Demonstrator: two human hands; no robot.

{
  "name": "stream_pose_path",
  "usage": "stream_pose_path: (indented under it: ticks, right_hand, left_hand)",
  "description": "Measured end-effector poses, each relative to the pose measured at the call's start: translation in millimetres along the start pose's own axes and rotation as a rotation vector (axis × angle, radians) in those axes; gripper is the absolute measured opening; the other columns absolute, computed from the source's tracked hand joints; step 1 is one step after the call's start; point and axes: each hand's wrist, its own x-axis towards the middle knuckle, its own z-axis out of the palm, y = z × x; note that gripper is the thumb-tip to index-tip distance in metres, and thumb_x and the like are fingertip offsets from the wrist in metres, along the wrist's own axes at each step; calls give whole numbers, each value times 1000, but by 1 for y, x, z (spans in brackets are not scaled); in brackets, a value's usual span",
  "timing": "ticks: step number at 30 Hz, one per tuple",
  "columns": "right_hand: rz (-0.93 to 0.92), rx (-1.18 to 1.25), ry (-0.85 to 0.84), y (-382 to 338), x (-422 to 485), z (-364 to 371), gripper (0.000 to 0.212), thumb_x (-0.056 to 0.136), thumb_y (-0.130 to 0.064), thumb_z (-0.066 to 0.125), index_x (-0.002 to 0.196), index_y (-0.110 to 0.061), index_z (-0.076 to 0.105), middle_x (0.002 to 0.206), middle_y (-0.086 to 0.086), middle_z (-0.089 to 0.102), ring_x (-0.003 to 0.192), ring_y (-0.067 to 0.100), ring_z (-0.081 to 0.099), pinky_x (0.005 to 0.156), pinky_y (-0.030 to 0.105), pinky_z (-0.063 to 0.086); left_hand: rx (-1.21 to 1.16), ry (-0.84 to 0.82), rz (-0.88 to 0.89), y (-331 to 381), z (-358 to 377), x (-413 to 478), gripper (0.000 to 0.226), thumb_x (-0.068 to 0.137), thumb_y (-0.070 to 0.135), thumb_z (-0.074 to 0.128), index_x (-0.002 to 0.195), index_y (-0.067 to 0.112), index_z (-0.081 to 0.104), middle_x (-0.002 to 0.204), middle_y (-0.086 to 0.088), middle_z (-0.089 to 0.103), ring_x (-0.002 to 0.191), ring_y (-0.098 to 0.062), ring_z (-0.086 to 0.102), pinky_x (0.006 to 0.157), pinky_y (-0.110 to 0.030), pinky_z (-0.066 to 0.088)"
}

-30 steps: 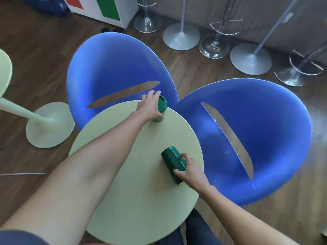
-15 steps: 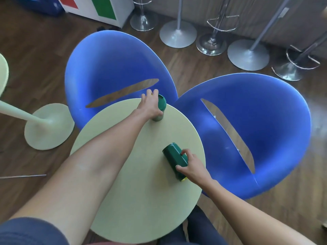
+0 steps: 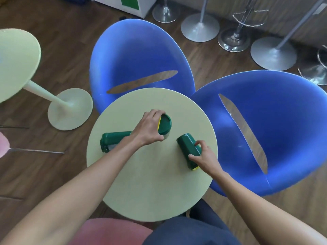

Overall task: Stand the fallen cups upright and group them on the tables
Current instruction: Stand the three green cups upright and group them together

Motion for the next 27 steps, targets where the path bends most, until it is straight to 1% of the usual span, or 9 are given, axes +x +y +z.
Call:
stream_pose_path:
  ticks: [3,7,11,14,17,20,22,24,27]
  right_hand:
    - [-8,-11,7,0,-1,1,43,77,-34,67,110,-37,40,109,9,55,76,16,59,55,31,52]
    - [-6,-35,8,1,-1,2,43,77,-35,67,109,-38,39,109,8,54,78,18,59,64,39,57]
    - [-13,-34,10,2,-2,3,43,76,-35,67,108,-38,39,106,10,56,75,21,62,62,40,58]
    - [-8,-29,10,2,-3,3,43,76,-35,66,108,-39,38,104,9,57,75,23,64,63,42,58]
    - [-11,-19,12,3,-3,4,42,77,-38,65,108,-42,37,105,8,56,77,24,64,65,44,59]
    - [-24,12,23,6,-5,6,43,76,-42,64,110,-43,37,107,9,56,79,25,64,66,47,59]
    - [-39,16,33,9,-7,8,49,74,-47,67,115,-43,39,111,9,54,88,26,62,71,47,58]
    - [-48,-12,40,13,-10,11,64,70,-52,72,123,-42,38,117,8,49,102,26,54,83,45,55]
    - [-34,-20,41,22,-17,15,87,61,-55,78,134,-49,30,126,5,40,116,25,45,95,46,50]
  left_hand:
    - [-6,-12,28,-11,5,-24,90,60,19,76,142,17,40,142,-1,44,125,-25,41,105,-36,41]
    - [-11,-33,69,-21,13,-41,89,62,18,75,143,18,39,142,1,44,123,-23,42,106,-35,39]
    - [-31,-47,61,-27,18,-45,89,64,17,75,145,20,38,147,3,42,129,-21,40,105,-26,35]
    - [-58,-65,47,-31,19,-44,88,67,15,76,146,22,38,149,4,40,132,-19,37,101,-20,28]
    - [-80,-62,30,-34,23,-43,88,67,15,78,146,24,39,148,3,38,134,-18,35,100,-21,29]
    - [-107,-63,12,-38,25,-43,89,67,17,79,146,28,40,144,1,37,133,-19,35,104,-26,34]
    - [-137,-69,-8,-42,25,-44,90,67,17,80,146,30,40,143,1,36,133,-21,36,106,-28,33]
    - [-155,-74,-10,-45,26,-45,91,66,18,81,146,32,40,144,2,36,133,-21,37,108,-29,32]
    - [-161,-66,-5,-46,30,-46,92,66,18,81,147,33,39,145,3,37,135,-20,37,105,-25,29]
